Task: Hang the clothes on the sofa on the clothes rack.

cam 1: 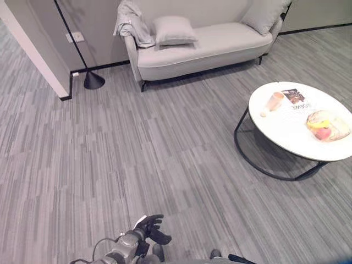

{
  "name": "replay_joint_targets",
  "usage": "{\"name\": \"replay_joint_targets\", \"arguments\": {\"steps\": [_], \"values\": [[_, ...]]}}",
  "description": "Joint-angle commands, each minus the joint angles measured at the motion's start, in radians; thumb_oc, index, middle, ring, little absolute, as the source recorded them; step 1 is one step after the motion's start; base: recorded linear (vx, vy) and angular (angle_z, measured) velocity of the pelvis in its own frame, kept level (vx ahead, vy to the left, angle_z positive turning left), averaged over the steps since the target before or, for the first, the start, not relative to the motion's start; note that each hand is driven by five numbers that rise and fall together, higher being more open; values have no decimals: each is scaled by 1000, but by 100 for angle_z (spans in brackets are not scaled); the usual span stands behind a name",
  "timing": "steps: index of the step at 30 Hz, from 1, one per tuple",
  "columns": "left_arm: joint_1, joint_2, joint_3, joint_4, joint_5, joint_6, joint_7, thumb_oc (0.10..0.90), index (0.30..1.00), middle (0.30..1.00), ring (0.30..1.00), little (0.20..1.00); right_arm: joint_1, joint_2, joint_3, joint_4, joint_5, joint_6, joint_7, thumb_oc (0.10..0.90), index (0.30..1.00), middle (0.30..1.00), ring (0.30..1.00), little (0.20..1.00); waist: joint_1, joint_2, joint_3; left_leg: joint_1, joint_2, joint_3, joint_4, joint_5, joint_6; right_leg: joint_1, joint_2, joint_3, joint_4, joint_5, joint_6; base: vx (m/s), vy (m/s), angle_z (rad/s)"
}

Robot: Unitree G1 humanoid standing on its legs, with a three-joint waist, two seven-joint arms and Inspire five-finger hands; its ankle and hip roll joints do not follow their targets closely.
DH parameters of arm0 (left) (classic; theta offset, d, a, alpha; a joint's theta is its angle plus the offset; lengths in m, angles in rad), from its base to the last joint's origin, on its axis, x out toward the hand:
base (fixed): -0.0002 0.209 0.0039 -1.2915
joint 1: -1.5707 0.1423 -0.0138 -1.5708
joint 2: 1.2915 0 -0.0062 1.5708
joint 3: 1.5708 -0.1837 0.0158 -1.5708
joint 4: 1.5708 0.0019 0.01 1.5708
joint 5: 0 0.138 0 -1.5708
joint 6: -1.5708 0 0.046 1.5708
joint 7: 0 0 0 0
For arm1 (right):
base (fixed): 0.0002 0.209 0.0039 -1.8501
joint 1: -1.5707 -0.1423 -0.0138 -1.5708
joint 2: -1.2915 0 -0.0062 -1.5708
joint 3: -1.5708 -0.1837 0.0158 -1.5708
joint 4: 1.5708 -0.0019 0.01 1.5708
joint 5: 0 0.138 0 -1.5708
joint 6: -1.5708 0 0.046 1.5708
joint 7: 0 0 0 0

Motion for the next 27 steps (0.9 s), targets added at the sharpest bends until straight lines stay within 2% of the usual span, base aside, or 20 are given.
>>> {"name": "replay_joint_targets", "arguments": {"steps": [1,10,15,18,22,27], "values": [[-9,-11,58,116,-73,-9,-4,800,900,900,900,900,-18,30,23,39,25,3,31,800,900,900,900,900,35,-23,-53,-62,-46,-137,-5,-23,10,-62,10,59,13,59,-17,-20,-115,-1],[31,-8,120,150,-96,8,-14,800,900,900,900,900,0,41,60,39,-50,7,44,800,900,900,900,900,54,-23,-84,-53,-35,-174,-5,-8,-4,-20,30,26,4,28,-33,-17,-63,8],[47,5,149,168,-89,13,-11,800,900,900,900,900,-14,49,127,6,-132,-7,51,800,900,900,900,900,77,-29,-97,-51,-37,-207,-5,-1,-7,-8,34,5,6,20,-42,-12,-14,23],[56,8,150,172,-74,9,-6,800,900,900,900,900,-14,53,155,-15,-165,-16,48,800,900,900,900,900,78,-32,-98,-46,-39,-215,-5,-4,-4,-2,33,3,7,17,-43,14,16,18],[70,19,142,189,-14,12,11,800,900,900,900,900,-23,66,205,-84,-227,-23,44,800,900,900,900,900,69,-33,-79,-40,-55,-233,-5,-10,6,4,21,2,16,17,-37,52,54,11],[56,19,110,185,13,11,22,800,900,900,900,900,-37,62,190,-84,-193,-16,41,800,900,900,900,900,56,-21,-51,-51,-82,-243,-5,-18,24,-28,-12,10,63,16,-22,28,96,4]]}}
